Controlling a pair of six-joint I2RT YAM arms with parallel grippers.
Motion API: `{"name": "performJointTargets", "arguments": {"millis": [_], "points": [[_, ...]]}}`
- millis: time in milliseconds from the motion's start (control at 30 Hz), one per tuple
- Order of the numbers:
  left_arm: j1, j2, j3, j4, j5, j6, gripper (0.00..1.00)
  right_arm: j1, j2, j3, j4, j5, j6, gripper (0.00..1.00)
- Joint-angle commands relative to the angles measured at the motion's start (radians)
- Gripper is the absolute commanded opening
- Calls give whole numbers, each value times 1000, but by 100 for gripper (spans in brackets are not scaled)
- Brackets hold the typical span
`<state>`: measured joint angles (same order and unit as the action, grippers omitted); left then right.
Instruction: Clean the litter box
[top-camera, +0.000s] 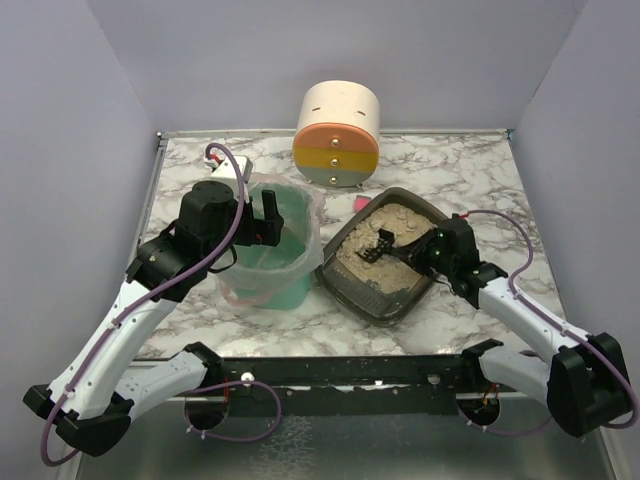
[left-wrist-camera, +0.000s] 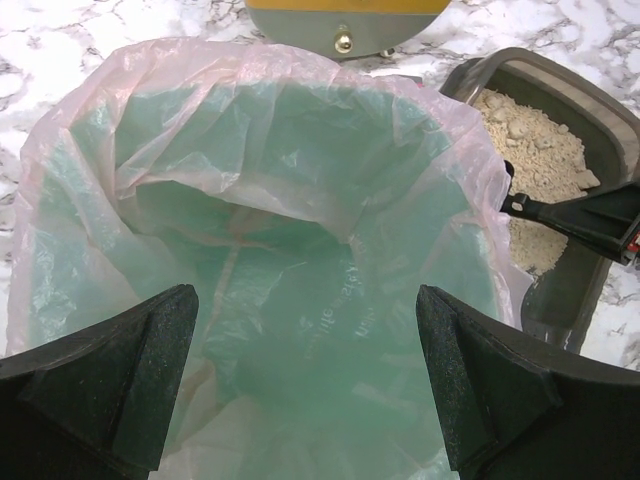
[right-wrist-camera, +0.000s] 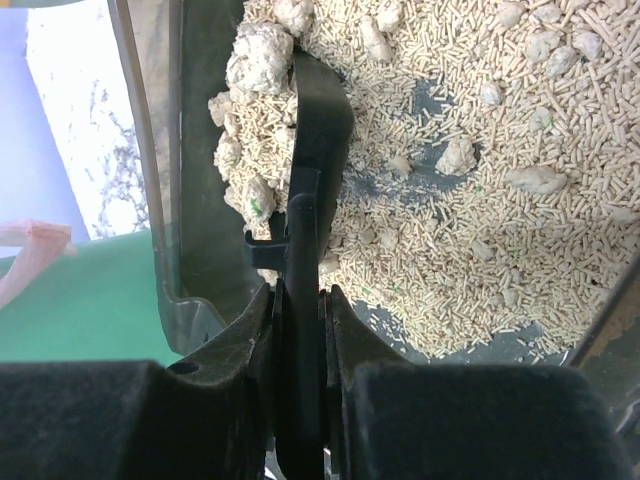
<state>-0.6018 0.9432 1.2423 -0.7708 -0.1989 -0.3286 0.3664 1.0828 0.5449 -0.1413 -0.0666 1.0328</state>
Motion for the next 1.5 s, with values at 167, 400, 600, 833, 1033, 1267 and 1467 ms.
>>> {"name": "performJointTargets", "arguments": {"millis": [167,400,600,833,1033,1267,1467], "points": [[2,-15,40,-16,44,-18,99,9,-123,-151,35,-65,4,1],[2,-18,68,-33,33,-24,99,9,-249,-206,34,-50,35,1],[2,-17,80,-37,33,-29,99,9,-315,-225,15,-44,43,0],[2,-23,89,-42,31,-32,99,9,-417,-237,-18,-30,64,0],[2,-25,95,-47,24,-36,99,9,-513,-239,-67,-22,95,1],[2,-23,103,-47,24,-36,99,9,-607,-247,-107,0,150,0],[2,-27,112,-50,28,-35,99,10,-698,-256,-127,16,200,0]]}}
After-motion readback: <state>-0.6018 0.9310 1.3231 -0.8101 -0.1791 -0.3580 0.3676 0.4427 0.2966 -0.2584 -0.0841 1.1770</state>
